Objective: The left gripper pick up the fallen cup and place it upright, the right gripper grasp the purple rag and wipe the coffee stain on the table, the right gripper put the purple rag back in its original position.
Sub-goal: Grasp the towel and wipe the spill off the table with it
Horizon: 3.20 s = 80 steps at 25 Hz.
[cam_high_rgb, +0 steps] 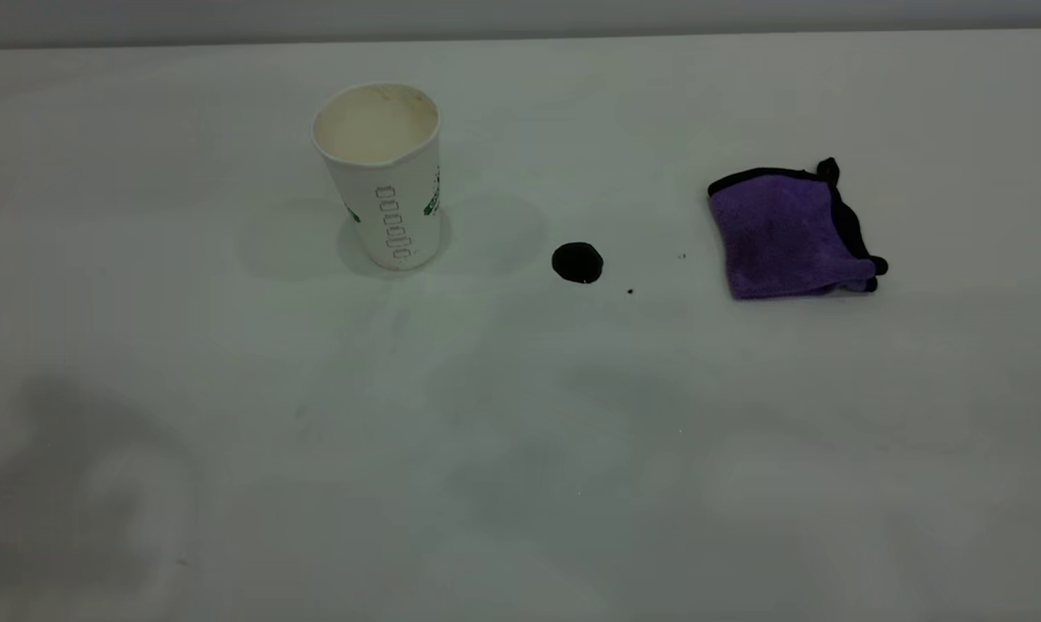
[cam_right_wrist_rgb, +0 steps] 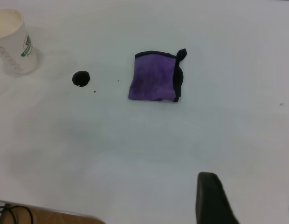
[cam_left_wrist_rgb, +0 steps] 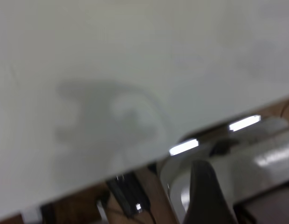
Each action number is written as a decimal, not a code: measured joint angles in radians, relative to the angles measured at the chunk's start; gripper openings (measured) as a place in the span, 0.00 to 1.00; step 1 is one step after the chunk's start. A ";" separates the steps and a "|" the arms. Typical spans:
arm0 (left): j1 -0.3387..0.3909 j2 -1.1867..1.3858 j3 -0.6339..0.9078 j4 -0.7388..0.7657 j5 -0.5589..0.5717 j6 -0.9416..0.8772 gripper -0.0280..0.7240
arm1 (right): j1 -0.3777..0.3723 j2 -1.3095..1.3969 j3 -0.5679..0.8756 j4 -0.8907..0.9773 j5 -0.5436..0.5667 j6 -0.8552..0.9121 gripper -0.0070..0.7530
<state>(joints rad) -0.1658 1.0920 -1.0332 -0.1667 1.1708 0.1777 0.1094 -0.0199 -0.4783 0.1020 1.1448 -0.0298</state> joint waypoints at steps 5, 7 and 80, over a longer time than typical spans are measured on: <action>0.000 -0.240 0.274 0.027 -0.007 -0.008 0.70 | 0.000 0.000 0.000 0.000 0.000 0.000 0.59; 0.000 -0.313 0.350 0.049 -0.008 -0.011 0.74 | 0.000 0.000 0.000 0.000 0.000 0.000 0.59; 0.198 -1.113 0.543 0.093 -0.041 -0.038 0.81 | 0.154 1.971 -0.638 0.120 -0.609 -0.230 0.79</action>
<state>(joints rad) 0.0319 -0.0212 -0.4900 -0.0742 1.1293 0.1396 0.2633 1.9512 -1.1166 0.2221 0.5354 -0.2599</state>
